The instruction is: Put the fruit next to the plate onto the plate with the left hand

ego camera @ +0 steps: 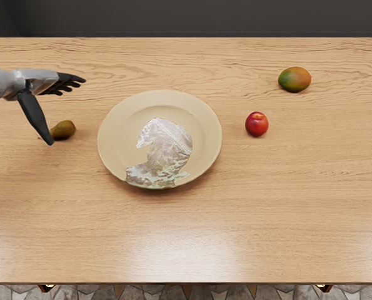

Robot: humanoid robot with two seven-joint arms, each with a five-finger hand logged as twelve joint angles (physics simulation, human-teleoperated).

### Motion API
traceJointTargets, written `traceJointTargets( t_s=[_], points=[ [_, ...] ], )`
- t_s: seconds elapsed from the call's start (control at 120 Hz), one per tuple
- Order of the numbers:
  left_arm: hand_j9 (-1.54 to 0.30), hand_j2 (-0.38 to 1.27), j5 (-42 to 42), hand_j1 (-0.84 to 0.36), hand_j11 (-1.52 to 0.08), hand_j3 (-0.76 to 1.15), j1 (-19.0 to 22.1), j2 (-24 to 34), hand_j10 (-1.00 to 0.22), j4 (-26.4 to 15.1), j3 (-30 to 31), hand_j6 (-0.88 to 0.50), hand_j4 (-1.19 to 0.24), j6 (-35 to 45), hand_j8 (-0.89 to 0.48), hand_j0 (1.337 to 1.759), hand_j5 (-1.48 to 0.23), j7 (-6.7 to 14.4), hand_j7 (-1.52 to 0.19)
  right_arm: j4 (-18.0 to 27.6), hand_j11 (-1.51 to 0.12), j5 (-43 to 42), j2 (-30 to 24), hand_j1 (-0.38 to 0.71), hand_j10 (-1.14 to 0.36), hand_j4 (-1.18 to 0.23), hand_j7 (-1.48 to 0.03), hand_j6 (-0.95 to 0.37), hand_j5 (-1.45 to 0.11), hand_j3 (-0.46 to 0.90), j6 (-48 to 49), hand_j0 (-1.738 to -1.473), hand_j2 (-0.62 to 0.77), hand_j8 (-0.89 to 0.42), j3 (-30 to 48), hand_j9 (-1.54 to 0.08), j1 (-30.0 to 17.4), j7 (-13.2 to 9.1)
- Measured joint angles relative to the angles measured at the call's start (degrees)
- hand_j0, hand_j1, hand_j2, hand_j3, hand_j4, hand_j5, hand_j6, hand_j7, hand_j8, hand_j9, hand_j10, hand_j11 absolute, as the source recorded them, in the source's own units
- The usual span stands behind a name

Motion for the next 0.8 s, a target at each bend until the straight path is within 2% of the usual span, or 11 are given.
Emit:
traceJointTargets(
  t_s=[0.158, 0.2, 0.275, 0.325, 0.375, 0.467, 0.525, 0.633, 0.8],
  points=[
    [-0.02, 0.01, -0.3, 0.33, -0.02, 0.00, 0.1, -1.1, -0.02, 0.0, -0.3, -0.02, -0.02, 0.6, -0.02, 1.658, -0.02, 0.2, -0.02, 0.0, -0.04, 0.1, 0.0, -0.31, -0.03, -0.03, -0.04, -0.03, -0.04, 0.00, 0.0, -1.658, -0.01, -0.03, 0.0, -0.04, 0.4, -0.1],
    [-0.02, 0.01, -0.3, 0.34, -0.02, 0.00, -0.5, -1.3, -0.02, 0.1, -0.2, -0.02, -0.02, 1.0, -0.02, 1.658, -0.02, 1.0, -0.02, 0.0, -0.04, 0.1, 0.0, -0.31, -0.03, -0.03, -0.04, -0.03, -0.04, 0.00, 0.0, -1.658, -0.01, -0.03, 0.0, -0.04, 0.5, -0.1],
    [-0.01, 0.01, 2.1, 0.34, -0.01, 0.00, -2.4, -3.7, -0.01, 0.0, 0.0, -0.01, -0.01, 0.6, -0.01, 1.658, -0.01, 5.1, -0.01, 0.0, -0.04, 0.1, 0.0, -0.31, -0.03, -0.03, -0.04, -0.03, -0.04, 0.00, 0.0, -1.658, -0.01, -0.03, 0.0, -0.04, 0.7, -0.1],
    [-0.01, 0.01, 6.1, 0.34, -0.01, 0.00, -2.6, -7.8, -0.01, 0.0, 0.2, -0.01, -0.01, 0.7, -0.01, 1.658, -0.01, 9.2, -0.01, 0.0, -0.04, 0.1, 0.0, -0.31, -0.03, -0.03, -0.04, -0.03, -0.04, 0.00, 0.0, -1.658, -0.01, -0.03, -0.2, -0.04, 0.7, -0.1],
    [-0.01, 0.00, 9.1, 0.34, -0.01, 0.00, -2.5, -8.7, -0.01, 0.1, 0.4, -0.01, -0.01, 1.5, -0.01, 1.658, -0.01, 12.7, -0.01, 0.0, -0.04, 0.1, 0.0, -0.31, -0.03, -0.03, -0.04, -0.03, -0.04, 0.00, 0.0, -1.658, -0.01, -0.03, -0.3, -0.04, 0.8, -0.1],
    [0.00, 0.00, 12.7, 0.35, 0.00, 0.00, -1.8, -11.8, -0.01, 0.2, 0.6, -0.01, -0.01, 4.4, -0.01, 1.658, -0.01, 17.5, 0.00, 0.0, -0.04, 0.1, 0.0, -0.31, -0.03, -0.03, -0.04, -0.03, -0.04, 0.00, 0.0, -1.658, -0.01, -0.03, -0.4, -0.04, 0.8, -0.1],
    [0.00, 0.00, 15.6, 0.35, 0.00, 0.00, -1.6, -14.4, -0.01, 0.6, 1.3, -0.01, -0.01, 5.7, -0.01, 1.658, 0.00, 19.5, 0.00, 0.0, -0.04, 0.1, 0.0, -0.31, -0.03, -0.03, -0.04, -0.03, -0.04, 0.00, 0.0, -1.658, -0.01, -0.03, -0.5, -0.04, 0.8, -0.1],
    [0.00, 0.00, 19.7, 0.35, 0.00, 0.00, -2.4, -15.4, -0.01, 2.2, 4.1, -0.01, -0.01, 6.7, -0.01, 1.658, 0.00, 21.3, 0.00, 0.0, -0.04, 0.0, 0.0, -0.31, -0.03, -0.03, -0.04, -0.03, -0.04, 0.00, 0.0, -1.658, -0.01, -0.03, -0.6, -0.04, 0.8, -0.1],
    [0.00, 0.00, 21.7, 0.35, 0.00, 0.00, -3.9, -16.9, 0.00, 3.9, 8.7, -0.01, 0.00, 6.6, -0.01, 1.658, 0.00, 22.0, 0.00, 0.0, -0.04, 0.0, 0.0, -0.31, -0.03, -0.03, -0.04, -0.03, -0.04, 0.00, 0.0, -1.658, -0.01, -0.03, -0.6, -0.04, 0.8, 0.1]
  ],
)
